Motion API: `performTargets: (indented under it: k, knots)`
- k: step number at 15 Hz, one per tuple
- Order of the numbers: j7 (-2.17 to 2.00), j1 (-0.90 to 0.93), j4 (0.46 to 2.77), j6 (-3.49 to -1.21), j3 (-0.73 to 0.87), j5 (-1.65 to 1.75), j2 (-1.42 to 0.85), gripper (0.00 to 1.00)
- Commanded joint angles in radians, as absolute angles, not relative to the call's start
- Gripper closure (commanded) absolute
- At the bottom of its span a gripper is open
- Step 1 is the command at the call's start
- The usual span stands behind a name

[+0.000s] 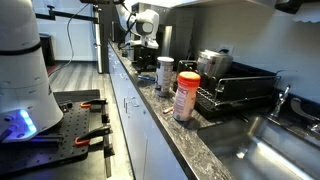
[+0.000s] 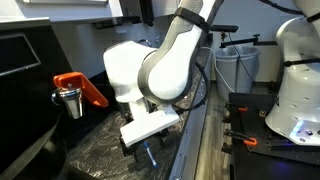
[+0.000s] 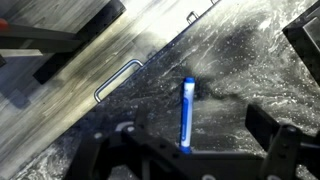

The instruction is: Put the marker in the cabinet

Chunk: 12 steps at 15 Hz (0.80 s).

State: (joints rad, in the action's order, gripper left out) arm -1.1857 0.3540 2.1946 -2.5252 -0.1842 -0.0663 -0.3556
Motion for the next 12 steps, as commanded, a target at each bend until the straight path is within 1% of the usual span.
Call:
performTargets:
  k: [1,4,6,7,8,9,10,12]
  knots:
    - [-1.202,0.377,2.145,-2.54,-0.16,-0.037,-0.405,0.0]
    - [-1.201,0.381,2.129,-2.543,-0.151,-0.029,-0.426,0.0]
    - [-1.2,0.386,2.127,-2.546,-0.145,-0.031,-0.435,0.03]
    - [-1.2,0.387,2.124,-2.545,-0.143,-0.033,-0.44,0.04]
    - [-1.199,0.389,2.128,-2.548,-0.142,-0.034,-0.442,0.11]
    - [-1.197,0.389,2.127,-2.549,-0.141,-0.036,-0.446,0.05]
    - [-1.197,0.391,2.125,-2.55,-0.141,-0.038,-0.45,0.07]
    - [-1.198,0.393,2.13,-2.556,-0.14,-0.038,-0.451,0.32]
